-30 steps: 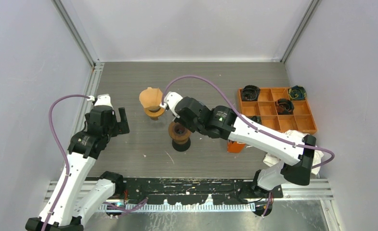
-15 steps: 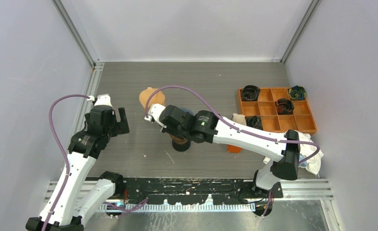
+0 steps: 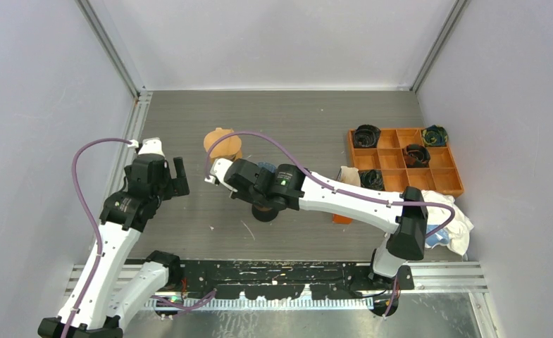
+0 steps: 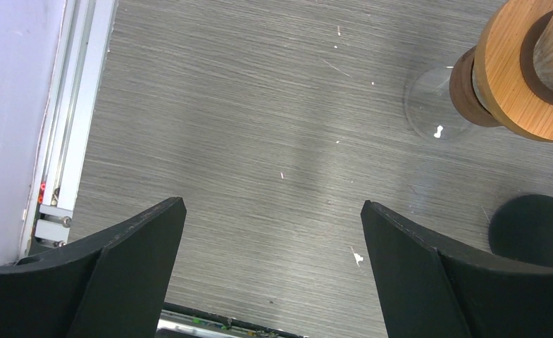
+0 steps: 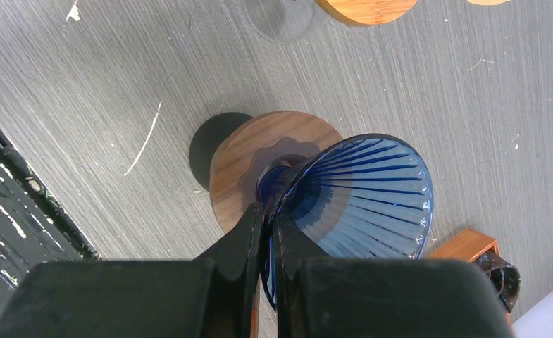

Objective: Place the coffee filter in the dripper
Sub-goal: Place the coffee dripper in the dripper holder.

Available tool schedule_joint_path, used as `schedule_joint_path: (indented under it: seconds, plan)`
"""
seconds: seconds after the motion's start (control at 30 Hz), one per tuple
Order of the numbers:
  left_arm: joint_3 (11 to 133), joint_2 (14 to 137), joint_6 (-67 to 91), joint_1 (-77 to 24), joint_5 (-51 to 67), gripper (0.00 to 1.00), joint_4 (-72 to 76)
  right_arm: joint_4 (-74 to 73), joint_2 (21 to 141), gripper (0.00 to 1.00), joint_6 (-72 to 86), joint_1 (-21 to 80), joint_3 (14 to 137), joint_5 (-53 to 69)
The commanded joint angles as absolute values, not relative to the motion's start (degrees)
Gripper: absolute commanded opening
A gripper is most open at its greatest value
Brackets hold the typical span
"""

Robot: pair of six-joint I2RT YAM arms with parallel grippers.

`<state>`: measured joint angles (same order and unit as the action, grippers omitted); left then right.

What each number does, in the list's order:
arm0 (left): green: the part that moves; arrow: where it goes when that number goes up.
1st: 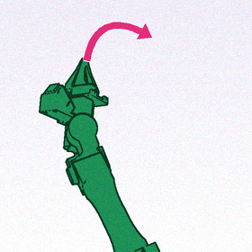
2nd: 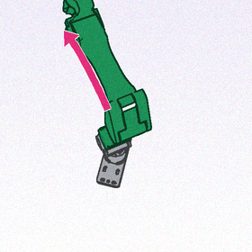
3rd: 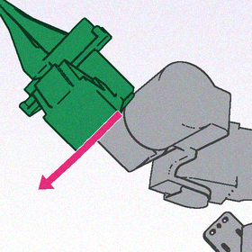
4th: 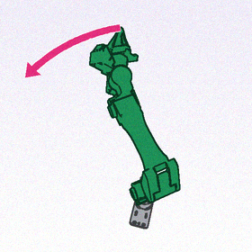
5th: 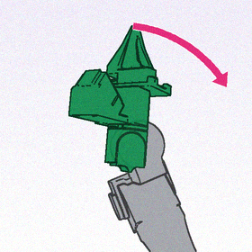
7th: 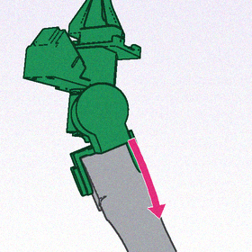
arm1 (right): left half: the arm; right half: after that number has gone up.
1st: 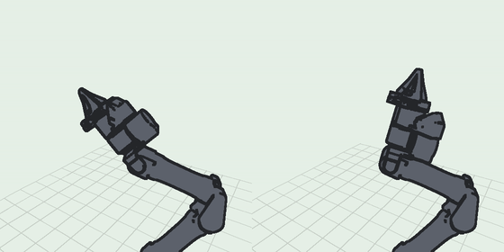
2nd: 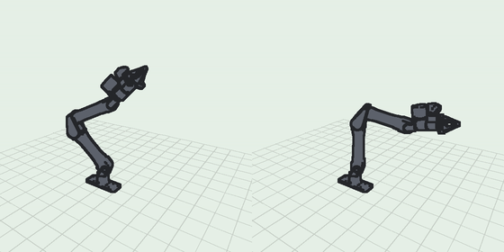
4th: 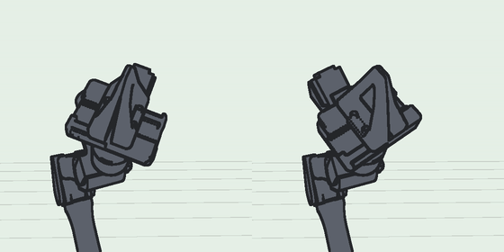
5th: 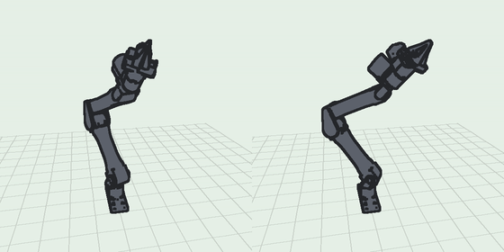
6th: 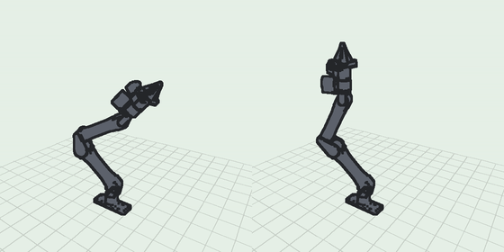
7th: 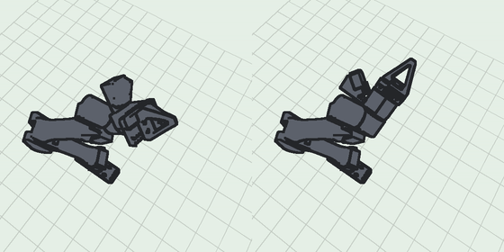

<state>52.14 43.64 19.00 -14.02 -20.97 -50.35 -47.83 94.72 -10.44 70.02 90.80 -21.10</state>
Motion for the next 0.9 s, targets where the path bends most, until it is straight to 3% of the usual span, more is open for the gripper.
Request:
schedule_joint_path:
  seconds: [0.0, 0.37, 0.6, 0.87]
  plan:
    - [52.23, 43.51, 18.81, -13.48, -20.86, 0.99, -47.54, -45.05, 94.68, 0.02, -11.47, 70.2, 92.07, -21.67]
    - [52.17, 43.59, 18.81, -13.41, -20.83, 0.99, -47.51, -44.38, 95.81, 0.13, -11.38, 70.18, 89.88, -22.65]
    - [52.21, 43.67, 18.81, -13.41, -20.68, 0.99, -47.52, -44.55, 95.42, 0.31, -10.81, 70.22, 89.29, -22.72]
    - [52.08, 44.22, 18.87, -13.36, -20.24, 0.99, -46.8, -44.65, 93.14, 0.45, -10.05, 70.22, 90.03, -20.67]
